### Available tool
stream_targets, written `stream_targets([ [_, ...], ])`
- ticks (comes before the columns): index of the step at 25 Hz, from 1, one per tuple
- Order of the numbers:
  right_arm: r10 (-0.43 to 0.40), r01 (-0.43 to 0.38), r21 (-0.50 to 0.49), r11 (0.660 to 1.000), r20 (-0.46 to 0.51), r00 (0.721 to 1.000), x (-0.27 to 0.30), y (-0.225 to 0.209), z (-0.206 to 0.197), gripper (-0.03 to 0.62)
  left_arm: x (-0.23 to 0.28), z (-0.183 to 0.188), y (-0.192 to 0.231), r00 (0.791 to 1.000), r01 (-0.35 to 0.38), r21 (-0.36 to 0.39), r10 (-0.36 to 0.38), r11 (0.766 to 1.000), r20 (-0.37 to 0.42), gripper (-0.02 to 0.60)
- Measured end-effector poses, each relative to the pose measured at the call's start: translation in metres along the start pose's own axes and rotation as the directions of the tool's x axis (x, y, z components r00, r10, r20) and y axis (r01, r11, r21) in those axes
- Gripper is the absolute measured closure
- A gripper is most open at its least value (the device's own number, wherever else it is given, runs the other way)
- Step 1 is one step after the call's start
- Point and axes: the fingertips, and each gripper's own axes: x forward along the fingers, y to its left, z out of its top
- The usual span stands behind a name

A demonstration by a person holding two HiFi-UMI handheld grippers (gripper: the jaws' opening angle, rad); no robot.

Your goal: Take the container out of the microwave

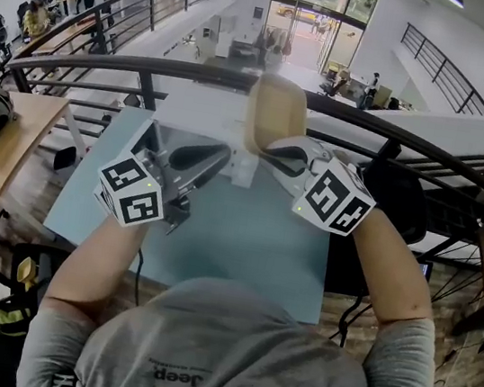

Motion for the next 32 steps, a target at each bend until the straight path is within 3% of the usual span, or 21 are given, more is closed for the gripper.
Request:
stream_targets([
  [13, 0.049, -0.049, 0.019, 0.999, -0.010, 0.999, -0.007, 0.040, -0.025, 0.579, -0.002, -0.043, -0.003, 0.998, -0.050, -0.050, 0.048, 0.997, -0.041, 0.554],
  [32, 0.127, -0.117, 0.130, 0.985, -0.076, 0.989, 0.030, 0.105, -0.090, 0.577, -0.015, -0.141, 0.016, 0.989, -0.106, -0.130, 0.091, 0.986, -0.117, 0.554],
])
